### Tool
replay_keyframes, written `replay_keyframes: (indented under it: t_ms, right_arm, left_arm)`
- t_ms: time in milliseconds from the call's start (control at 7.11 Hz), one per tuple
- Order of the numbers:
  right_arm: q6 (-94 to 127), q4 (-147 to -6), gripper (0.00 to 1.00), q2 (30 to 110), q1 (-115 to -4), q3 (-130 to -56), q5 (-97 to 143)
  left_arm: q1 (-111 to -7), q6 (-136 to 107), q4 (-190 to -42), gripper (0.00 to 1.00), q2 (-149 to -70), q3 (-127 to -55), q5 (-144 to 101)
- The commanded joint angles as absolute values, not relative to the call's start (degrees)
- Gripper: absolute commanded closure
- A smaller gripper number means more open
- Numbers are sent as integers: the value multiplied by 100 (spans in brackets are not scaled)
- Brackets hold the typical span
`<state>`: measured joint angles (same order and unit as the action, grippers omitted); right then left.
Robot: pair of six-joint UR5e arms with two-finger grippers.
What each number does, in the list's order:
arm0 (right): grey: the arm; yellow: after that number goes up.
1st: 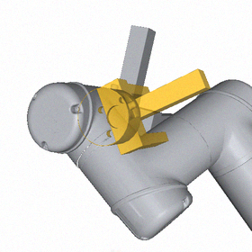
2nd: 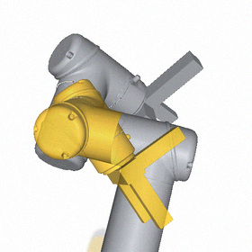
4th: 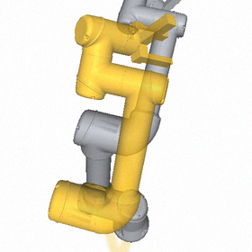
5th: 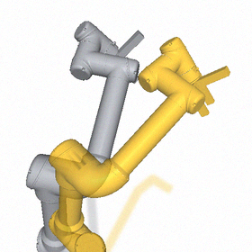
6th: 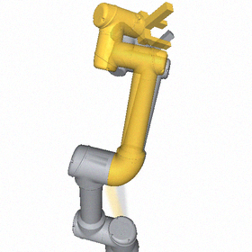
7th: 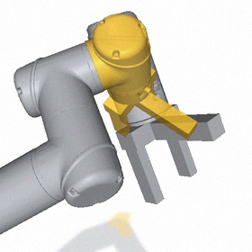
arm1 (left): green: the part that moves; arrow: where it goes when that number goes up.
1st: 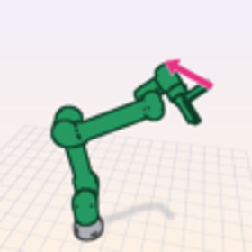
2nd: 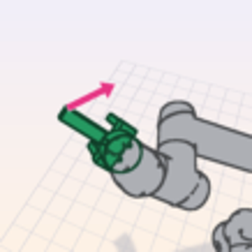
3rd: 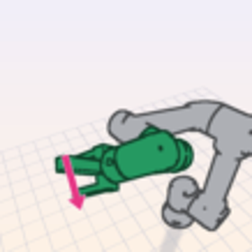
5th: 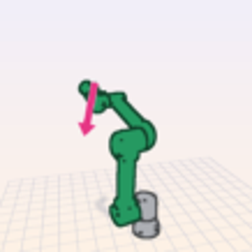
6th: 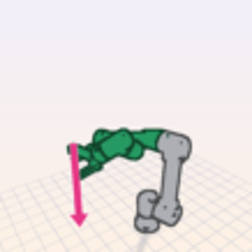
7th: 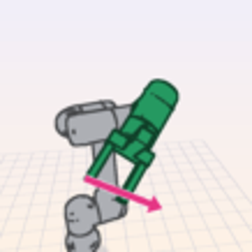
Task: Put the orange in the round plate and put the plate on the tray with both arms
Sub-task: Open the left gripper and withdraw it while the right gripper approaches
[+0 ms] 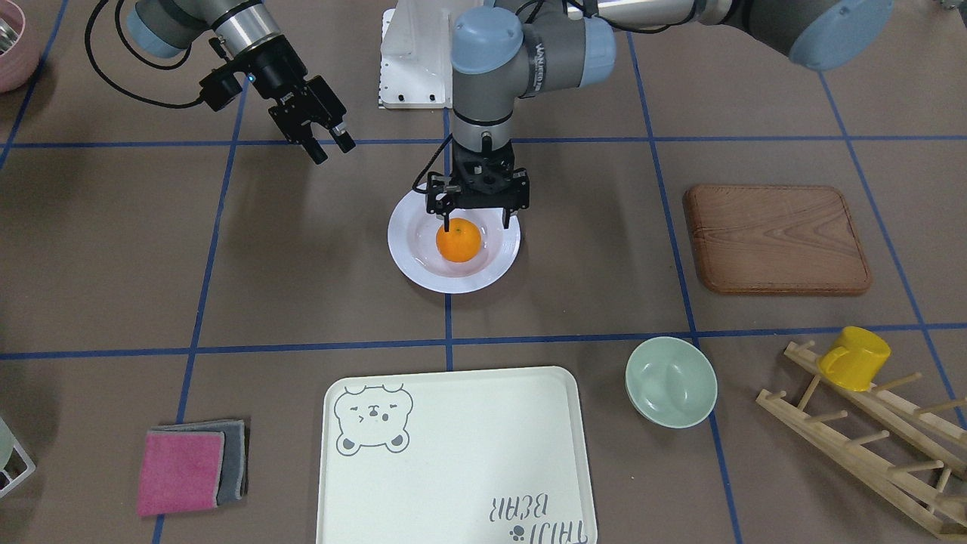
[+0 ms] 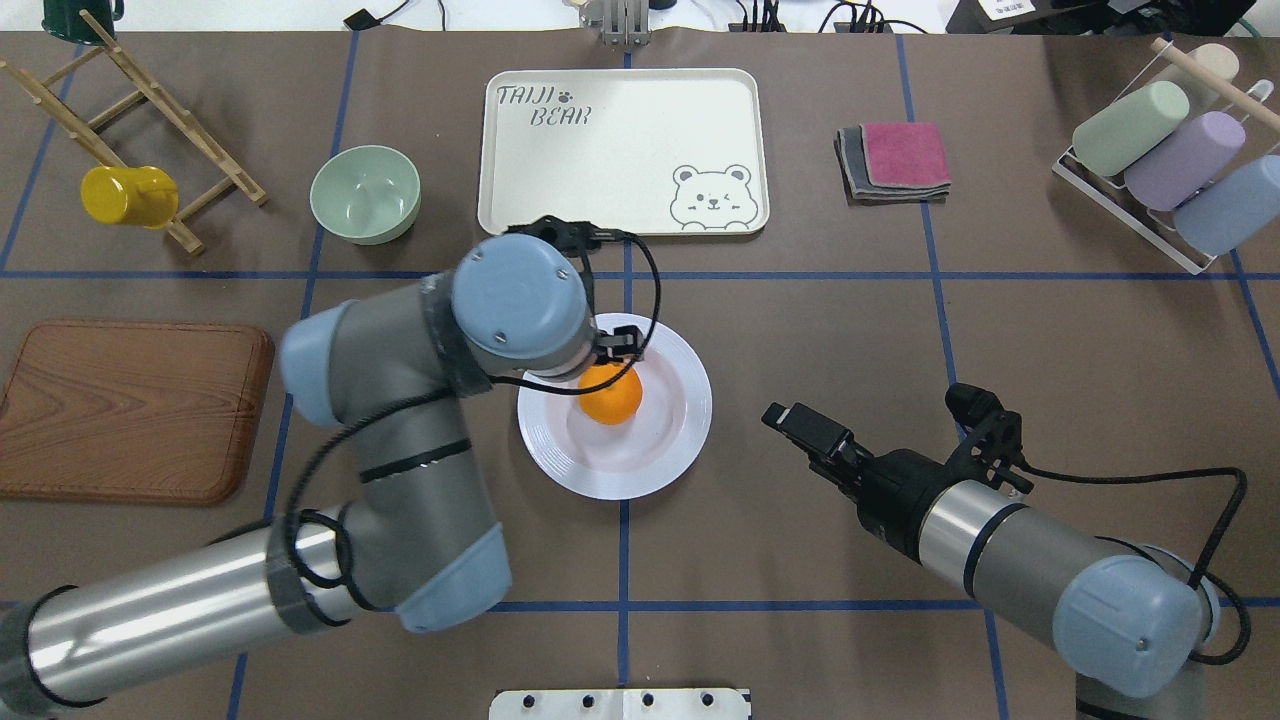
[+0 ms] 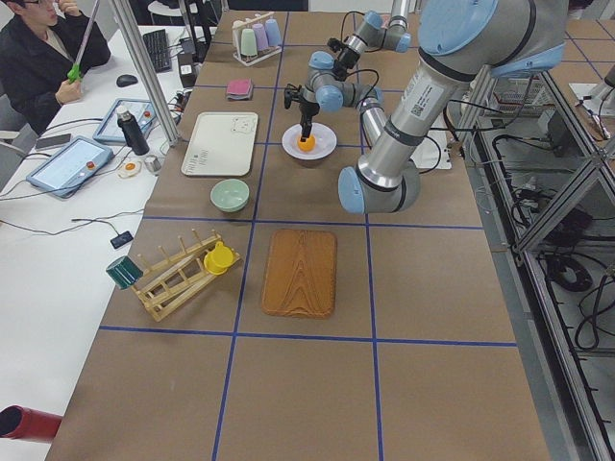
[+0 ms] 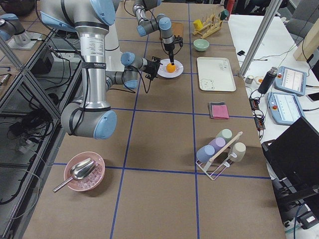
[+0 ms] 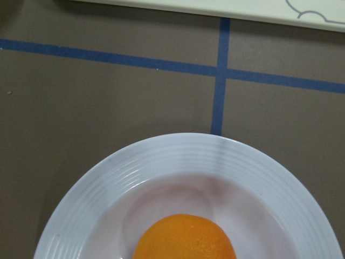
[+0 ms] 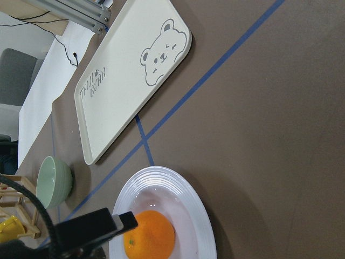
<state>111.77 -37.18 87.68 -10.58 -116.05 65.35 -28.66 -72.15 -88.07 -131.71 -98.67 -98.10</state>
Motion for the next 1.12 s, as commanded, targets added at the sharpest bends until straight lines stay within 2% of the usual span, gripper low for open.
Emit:
replay_keyframes:
  t_ms: [0,141,281,562,703,984]
  right_arm:
    - [11835,-3718,1,8518,-513,-11418,5805]
    - [12196,-3726,2,8308,-318,-11252,5566]
    - [12365,-3727,1,8184,-169,-11059,5329]
    - [12584,-3735,1,7920,-88,-10795,5063]
    - [12603,-3735,1,7919,-88,-10749,5063]
    - [12604,-3735,1,7919,-105,-10740,5062]
  left_arm:
    - [-3923,-5503,-7582,2,-12037,-11690,-10746]
    - [-4468,-4736,-7219,2,-11432,-12264,-10897]
    - [-5161,-3885,-7216,2,-10904,-12400,-11429]
    - [-6812,-1155,-7198,2,-9954,-12218,-12284]
    - [-7595,-29,-7207,2,-9758,-11712,-12713]
    - [-8618,2369,-7312,2,-9668,-10185,-12973]
